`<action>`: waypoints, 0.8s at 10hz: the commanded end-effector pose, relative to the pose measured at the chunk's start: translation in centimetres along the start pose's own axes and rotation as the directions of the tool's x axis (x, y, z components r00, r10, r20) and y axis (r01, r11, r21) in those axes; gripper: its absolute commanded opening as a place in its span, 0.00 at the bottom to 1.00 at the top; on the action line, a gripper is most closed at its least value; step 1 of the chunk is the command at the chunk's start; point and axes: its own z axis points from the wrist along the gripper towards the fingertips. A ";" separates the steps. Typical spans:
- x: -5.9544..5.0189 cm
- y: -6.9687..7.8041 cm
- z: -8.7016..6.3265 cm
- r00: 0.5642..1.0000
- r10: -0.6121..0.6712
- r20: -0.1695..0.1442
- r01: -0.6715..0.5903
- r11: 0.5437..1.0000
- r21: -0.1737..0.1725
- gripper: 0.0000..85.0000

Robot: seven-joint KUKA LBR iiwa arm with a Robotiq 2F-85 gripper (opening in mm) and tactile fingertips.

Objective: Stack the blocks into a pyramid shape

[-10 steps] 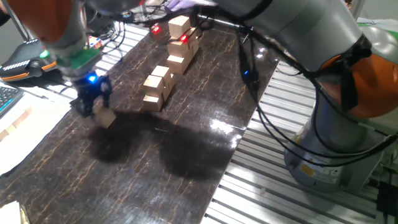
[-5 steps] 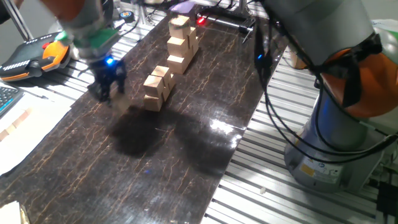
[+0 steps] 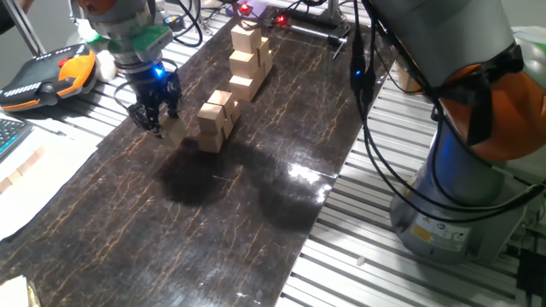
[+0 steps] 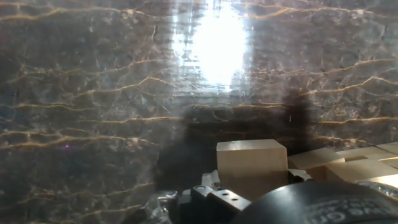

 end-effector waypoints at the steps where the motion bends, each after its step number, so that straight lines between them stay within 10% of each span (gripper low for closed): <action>1: 0.0 -0.1 0.1 1.000 0.005 0.005 -0.005 1.000 0.006 0.33; 8: -0.1 0.2 0.2 1.000 0.012 -0.009 -0.012 0.999 0.035 0.38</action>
